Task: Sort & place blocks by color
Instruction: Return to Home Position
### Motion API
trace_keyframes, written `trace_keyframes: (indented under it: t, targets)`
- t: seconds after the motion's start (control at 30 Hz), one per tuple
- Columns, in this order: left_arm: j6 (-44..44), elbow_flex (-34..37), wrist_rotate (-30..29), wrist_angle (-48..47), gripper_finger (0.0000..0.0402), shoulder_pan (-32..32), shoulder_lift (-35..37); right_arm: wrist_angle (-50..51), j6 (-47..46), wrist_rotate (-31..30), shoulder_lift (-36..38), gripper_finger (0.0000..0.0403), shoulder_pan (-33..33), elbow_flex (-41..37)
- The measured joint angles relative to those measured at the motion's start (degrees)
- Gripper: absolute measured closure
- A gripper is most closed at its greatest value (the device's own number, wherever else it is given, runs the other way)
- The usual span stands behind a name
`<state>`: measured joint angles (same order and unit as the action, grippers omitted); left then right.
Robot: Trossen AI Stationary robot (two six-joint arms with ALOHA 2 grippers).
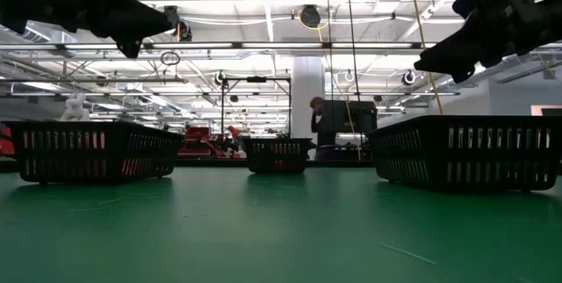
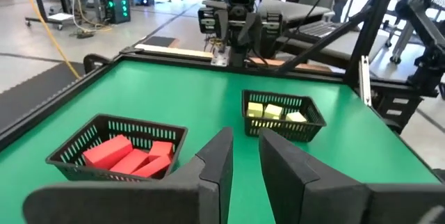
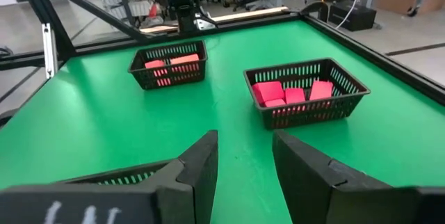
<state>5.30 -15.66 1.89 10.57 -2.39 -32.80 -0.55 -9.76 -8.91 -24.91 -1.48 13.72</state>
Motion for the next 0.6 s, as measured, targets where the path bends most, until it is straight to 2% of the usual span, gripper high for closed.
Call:
trace_keyframes:
  t: [0.6]
  targets:
    - [4.14,0.04,-3.39,5.63,0.0328,0.0,-0.15,-3.32,-0.06,1.73,0.0,0.0273,-0.02,-2.91]
